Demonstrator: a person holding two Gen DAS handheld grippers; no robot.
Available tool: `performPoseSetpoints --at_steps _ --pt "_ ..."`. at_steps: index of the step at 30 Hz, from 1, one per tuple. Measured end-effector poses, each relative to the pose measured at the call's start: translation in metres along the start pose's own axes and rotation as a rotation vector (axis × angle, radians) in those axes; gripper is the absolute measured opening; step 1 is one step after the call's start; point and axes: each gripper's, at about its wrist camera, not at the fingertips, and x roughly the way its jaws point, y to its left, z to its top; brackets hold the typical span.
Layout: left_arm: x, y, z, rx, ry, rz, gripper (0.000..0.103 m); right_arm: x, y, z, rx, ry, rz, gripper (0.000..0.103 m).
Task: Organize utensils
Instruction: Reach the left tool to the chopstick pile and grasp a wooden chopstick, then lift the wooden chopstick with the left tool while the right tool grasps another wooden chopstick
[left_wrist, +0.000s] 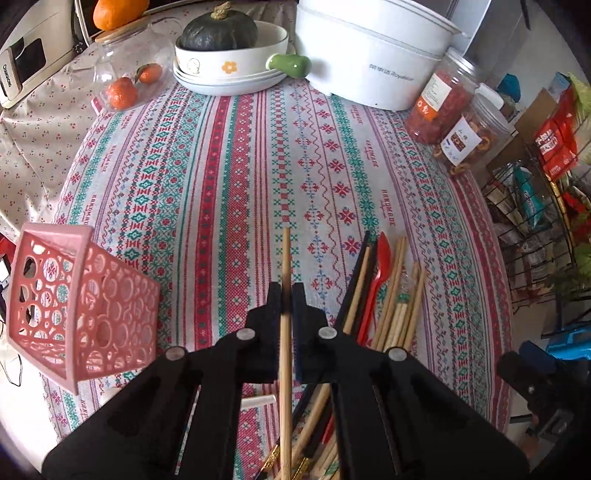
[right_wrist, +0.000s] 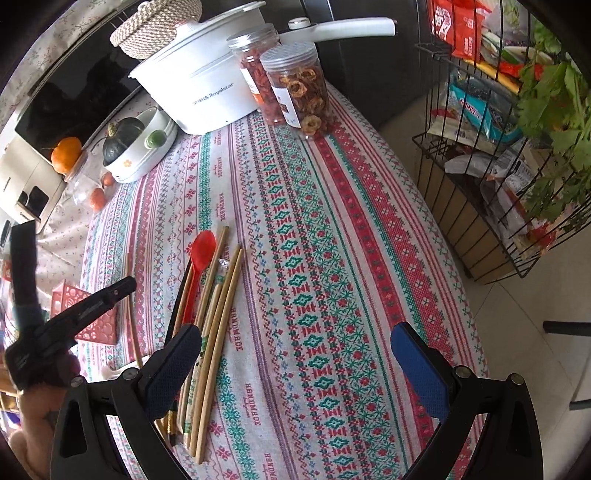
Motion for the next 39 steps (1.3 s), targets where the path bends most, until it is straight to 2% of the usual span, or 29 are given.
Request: performPoseSetpoints --at_steps 5,7,9,11,15,16,18,19,20,27,36,39 --pt "-0.048 0.006 -0.024 0.080 -0.068 -0.100 0.006 0.022 0.001 0.001 0.039 0.064 0.078 0.102" --pt "-0.060 0.014 -0.028 0.114 -0.101 -0.121 0.006 0.030 0.004 0.003 0.038 0.077 0.098 0.098" --pt "-0.075 0.023 -0.037 0.137 -0.126 -0.138 0.006 0.036 0.008 0.004 0.029 0.085 0.109 0.091" --pt "-0.087 0.034 -0.045 0.145 -0.149 -0.159 0.006 0.044 0.012 0.006 0.024 0.095 0.118 0.078" --pt "-0.098 0.058 -0.060 0.123 -0.211 -0.173 0.006 0.061 0.021 0.011 0.003 0.114 0.112 0.058" --pt "-0.099 0.063 -0.063 0.104 -0.203 -0.181 0.006 0.065 0.024 0.013 -0.009 0.113 0.106 0.051" --pt "-0.100 0.072 -0.062 0.076 -0.192 -0.217 0.006 0.067 0.030 0.016 -0.037 0.089 0.091 0.046" --pt "-0.102 0.074 -0.063 0.073 -0.200 -0.216 0.006 0.069 0.033 0.017 -0.045 0.090 0.091 0.038" --pt "-0.104 0.076 -0.063 0.073 -0.207 -0.212 0.006 0.071 0.036 0.018 -0.052 0.087 0.087 0.035" --pt "-0.107 0.086 -0.068 0.063 -0.208 -0.223 0.006 0.073 0.055 0.014 -0.141 0.064 -0.036 0.025" --pt "-0.109 0.086 -0.070 0.068 -0.216 -0.208 0.006 0.072 0.065 0.006 -0.166 0.091 -0.028 0.024" --pt "-0.107 0.086 -0.069 0.066 -0.214 -0.196 0.006 0.075 0.077 0.000 -0.214 0.097 -0.073 0.024"
